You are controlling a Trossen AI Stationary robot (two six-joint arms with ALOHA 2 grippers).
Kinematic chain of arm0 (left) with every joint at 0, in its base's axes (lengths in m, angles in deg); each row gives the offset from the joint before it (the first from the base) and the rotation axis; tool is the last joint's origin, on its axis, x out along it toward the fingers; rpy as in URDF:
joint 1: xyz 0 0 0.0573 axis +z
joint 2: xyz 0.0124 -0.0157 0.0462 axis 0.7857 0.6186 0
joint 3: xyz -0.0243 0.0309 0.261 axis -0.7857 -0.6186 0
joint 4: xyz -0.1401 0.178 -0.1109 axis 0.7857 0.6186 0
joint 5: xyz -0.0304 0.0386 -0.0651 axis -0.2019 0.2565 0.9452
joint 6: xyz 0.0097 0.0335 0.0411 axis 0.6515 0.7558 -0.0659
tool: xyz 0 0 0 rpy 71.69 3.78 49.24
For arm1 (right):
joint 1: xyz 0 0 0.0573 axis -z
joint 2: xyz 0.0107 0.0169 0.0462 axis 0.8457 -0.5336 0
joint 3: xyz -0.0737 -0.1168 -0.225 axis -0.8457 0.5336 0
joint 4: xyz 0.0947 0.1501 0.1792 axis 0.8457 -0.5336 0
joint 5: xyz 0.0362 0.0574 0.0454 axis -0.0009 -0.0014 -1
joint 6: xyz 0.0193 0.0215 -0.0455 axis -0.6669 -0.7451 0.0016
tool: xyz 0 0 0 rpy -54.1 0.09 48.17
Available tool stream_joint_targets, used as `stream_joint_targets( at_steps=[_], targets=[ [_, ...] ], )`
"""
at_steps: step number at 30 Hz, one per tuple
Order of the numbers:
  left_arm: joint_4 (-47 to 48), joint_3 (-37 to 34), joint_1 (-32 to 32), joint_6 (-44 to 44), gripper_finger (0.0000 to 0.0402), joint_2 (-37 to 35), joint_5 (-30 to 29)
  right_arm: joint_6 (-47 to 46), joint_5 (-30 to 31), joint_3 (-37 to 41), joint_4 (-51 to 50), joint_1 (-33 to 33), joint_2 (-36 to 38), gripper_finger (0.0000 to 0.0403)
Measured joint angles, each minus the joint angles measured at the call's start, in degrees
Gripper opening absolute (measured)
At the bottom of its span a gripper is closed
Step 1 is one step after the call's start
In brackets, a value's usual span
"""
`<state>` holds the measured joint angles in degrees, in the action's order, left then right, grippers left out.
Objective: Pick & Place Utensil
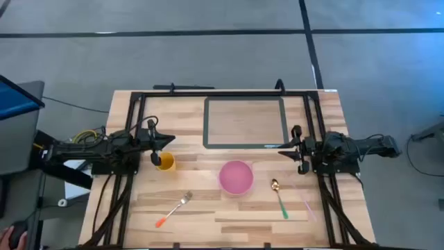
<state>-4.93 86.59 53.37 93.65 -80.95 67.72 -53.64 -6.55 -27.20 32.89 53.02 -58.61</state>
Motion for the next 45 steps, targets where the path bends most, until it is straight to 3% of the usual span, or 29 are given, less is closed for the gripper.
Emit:
stream_joint_targets(
  at_steps=[28,32,34,45],
  targets=[
    [-0.02,0.00,0.00,0.06,0.0012,0.02,-0.37,0.00,0.00,0.02,0.00,0.04,0.00,0.0077],
    [-0.18,0.00,0.36,1.46,0.0012,1.51,-12.97,0.00,0.00,0.01,-0.01,0.04,0.01,0.0077],
    [-0.19,0.00,0.45,1.49,0.0012,2.52,-15.78,0.00,-0.01,0.01,-0.01,0.02,0.02,0.0077],
    [-0.37,0.00,0.41,1.49,0.0012,8.38,-16.76,0.00,-0.02,0.02,0.00,-0.02,0.00,0.0077]
  ],
)
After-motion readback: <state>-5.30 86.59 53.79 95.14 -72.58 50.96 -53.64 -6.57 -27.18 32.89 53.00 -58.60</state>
